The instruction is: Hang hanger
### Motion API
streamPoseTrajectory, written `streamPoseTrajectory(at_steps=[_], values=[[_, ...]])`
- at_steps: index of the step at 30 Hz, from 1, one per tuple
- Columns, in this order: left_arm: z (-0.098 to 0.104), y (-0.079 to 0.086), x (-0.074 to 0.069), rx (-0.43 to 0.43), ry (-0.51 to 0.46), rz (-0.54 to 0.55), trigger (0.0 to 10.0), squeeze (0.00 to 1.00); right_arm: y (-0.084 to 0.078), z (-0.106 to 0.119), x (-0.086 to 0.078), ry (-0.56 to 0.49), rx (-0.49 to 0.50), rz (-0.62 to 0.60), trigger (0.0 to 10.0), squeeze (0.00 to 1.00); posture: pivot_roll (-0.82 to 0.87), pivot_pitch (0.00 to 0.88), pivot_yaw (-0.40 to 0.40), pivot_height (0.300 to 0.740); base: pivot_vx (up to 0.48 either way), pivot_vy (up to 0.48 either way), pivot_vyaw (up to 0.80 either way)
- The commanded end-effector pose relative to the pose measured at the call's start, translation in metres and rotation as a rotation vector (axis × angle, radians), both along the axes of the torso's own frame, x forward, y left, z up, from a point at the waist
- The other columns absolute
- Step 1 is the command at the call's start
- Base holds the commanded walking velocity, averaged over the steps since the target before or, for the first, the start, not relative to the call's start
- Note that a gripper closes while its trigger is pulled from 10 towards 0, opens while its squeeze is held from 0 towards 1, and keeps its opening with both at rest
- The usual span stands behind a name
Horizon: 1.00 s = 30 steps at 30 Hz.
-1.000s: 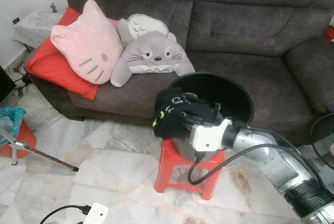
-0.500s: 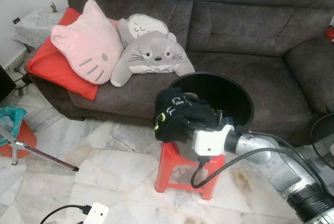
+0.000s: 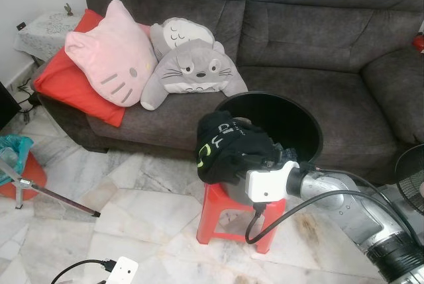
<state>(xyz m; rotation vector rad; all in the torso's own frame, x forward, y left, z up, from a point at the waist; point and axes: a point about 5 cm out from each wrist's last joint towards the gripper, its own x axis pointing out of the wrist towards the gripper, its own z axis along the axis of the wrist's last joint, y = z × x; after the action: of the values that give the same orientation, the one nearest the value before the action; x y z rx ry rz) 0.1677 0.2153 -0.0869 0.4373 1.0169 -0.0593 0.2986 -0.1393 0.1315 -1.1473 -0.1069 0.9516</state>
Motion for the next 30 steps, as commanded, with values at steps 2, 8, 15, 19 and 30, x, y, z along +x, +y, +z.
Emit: streamPoseTrajectory(at_steps=[2, 8, 15, 19, 30], values=[[-0.001, 0.0, -0.003, 0.01, 0.011, -0.02, 10.0, 0.0, 0.0, -0.002, -0.002, 0.012, -0.009, 0.01, 10.0, 1.0, 0.05, 0.071, -0.024, 0.736, 0.0, 0.0, 0.0], [-0.001, 0.0, -0.003, 0.01, 0.011, -0.02, 10.0, 0.0, 0.0, -0.002, -0.002, 0.012, -0.009, 0.01, 10.0, 1.0, 0.05, 0.071, -0.024, 0.736, 0.0, 0.0, 0.0], [-0.001, 0.0, -0.003, 0.01, 0.011, -0.02, 10.0, 0.0, 0.0, -0.002, -0.002, 0.012, -0.009, 0.01, 10.0, 1.0, 0.05, 0.071, -0.024, 0.736, 0.0, 0.0, 0.0], [-0.001, 0.0, -0.003, 0.01, 0.011, -0.02, 10.0, 0.0, 0.0, -0.002, -0.002, 0.012, -0.009, 0.01, 10.0, 1.0, 0.05, 0.071, -0.024, 0.736, 0.0, 0.0, 0.0], [-0.002, 0.0, -0.005, 0.009, 0.019, -0.02, 10.0, 0.0, -0.023, -0.056, -0.034, 0.277, -0.268, 0.007, 10.0, 0.0, 0.06, 0.074, -0.028, 0.736, 0.0, 0.0, 0.0]])
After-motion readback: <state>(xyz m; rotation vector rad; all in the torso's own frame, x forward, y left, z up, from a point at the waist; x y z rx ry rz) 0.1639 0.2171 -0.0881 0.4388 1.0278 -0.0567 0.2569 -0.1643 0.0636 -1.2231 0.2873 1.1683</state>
